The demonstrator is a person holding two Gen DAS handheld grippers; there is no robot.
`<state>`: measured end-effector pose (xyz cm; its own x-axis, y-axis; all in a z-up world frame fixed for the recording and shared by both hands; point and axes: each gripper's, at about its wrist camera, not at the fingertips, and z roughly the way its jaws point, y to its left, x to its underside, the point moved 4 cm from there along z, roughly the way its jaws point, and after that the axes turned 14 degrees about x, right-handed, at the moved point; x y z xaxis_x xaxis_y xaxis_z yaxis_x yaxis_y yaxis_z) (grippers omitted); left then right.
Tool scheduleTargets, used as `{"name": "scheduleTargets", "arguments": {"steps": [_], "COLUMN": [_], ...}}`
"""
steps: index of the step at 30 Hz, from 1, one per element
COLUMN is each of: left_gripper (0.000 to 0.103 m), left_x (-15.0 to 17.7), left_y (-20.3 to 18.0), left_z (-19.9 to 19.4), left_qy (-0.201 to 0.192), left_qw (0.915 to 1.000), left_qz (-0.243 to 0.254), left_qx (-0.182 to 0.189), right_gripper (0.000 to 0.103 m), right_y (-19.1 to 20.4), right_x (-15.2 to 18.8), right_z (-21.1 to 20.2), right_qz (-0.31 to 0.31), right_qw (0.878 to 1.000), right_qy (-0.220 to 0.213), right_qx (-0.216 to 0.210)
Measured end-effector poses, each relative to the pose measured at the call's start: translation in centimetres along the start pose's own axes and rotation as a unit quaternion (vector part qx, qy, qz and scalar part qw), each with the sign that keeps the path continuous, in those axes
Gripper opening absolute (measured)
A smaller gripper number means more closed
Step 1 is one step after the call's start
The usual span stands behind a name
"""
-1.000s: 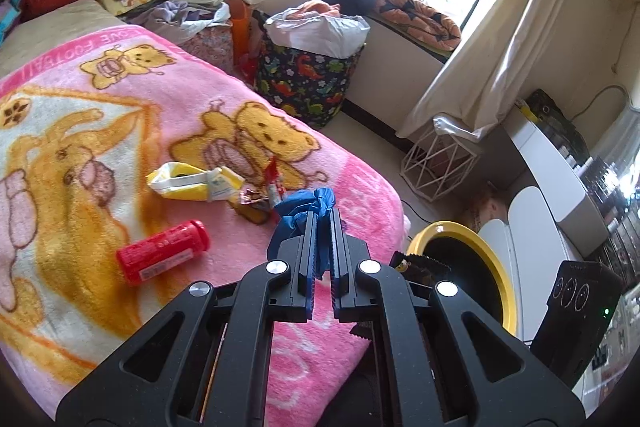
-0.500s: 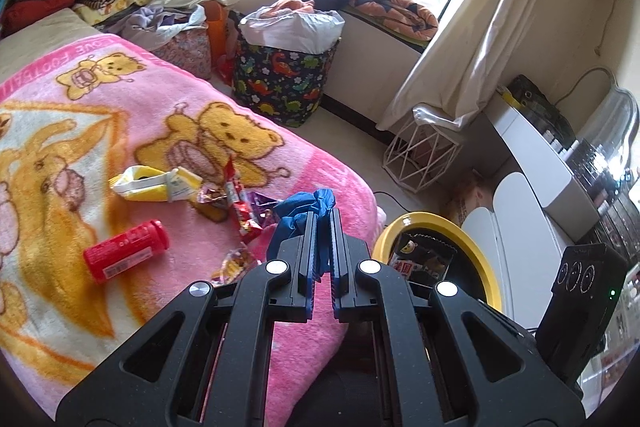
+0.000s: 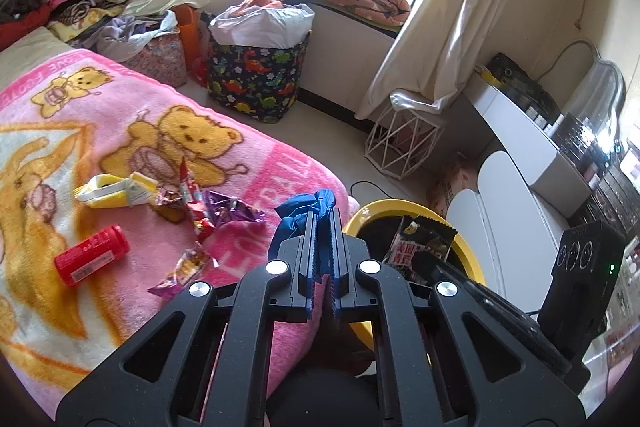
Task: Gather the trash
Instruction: 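Carry the green packet and blue wrapper in both tools over the yellow bin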
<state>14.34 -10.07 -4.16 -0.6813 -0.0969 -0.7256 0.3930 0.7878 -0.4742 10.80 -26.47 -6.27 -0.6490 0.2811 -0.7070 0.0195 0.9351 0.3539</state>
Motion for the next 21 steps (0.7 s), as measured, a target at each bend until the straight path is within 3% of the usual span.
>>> {"name": "scheduleTargets", "arguments": {"steps": [21], "left_gripper": [0.003], "left_x": [1.1], "left_y": [-4.5], "left_z": [1.9], "left_qy": [0.024], "left_qw": [0.9986], "left_qz": [0.035], "left_qx": [0.031], "right_gripper": [0.009], "right_y": [-6.2], "right_x": [-1.0], "right_z": [-2.1], "right_qz": [0.056], "right_qw": [0.997], "right_qy": [-0.024], "right_qx": [0.047]}}
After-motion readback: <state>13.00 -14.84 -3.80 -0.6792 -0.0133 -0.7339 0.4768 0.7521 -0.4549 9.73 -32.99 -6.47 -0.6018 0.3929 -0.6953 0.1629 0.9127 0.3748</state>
